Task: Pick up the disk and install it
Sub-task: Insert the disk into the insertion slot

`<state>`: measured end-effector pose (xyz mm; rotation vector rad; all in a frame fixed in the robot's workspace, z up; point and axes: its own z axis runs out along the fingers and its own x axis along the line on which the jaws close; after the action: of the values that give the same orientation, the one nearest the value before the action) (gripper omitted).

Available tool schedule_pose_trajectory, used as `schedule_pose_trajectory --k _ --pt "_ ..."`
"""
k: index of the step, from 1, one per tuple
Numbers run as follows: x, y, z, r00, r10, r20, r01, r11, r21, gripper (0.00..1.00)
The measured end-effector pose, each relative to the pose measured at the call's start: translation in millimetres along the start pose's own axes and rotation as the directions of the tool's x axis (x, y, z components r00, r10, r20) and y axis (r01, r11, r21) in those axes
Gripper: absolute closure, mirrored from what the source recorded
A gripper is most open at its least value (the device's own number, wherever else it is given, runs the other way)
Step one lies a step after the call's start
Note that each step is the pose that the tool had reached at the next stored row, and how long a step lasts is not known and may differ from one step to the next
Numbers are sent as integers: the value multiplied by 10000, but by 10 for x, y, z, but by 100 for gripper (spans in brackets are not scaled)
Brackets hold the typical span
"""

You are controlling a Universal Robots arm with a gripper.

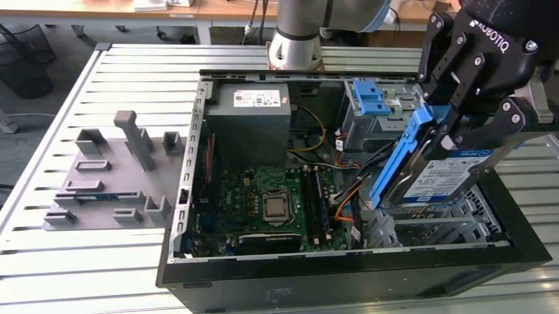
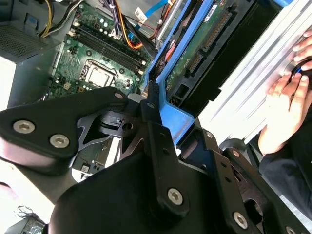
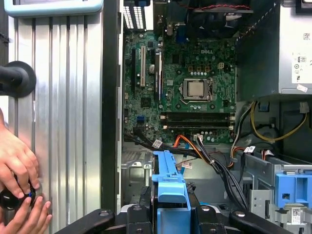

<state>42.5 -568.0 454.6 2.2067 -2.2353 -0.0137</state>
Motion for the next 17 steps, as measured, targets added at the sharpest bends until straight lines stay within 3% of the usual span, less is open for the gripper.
schedule_pose_trajectory --k 17 --pt "1 -161 56 10000 0 -1 0 10000 1 64"
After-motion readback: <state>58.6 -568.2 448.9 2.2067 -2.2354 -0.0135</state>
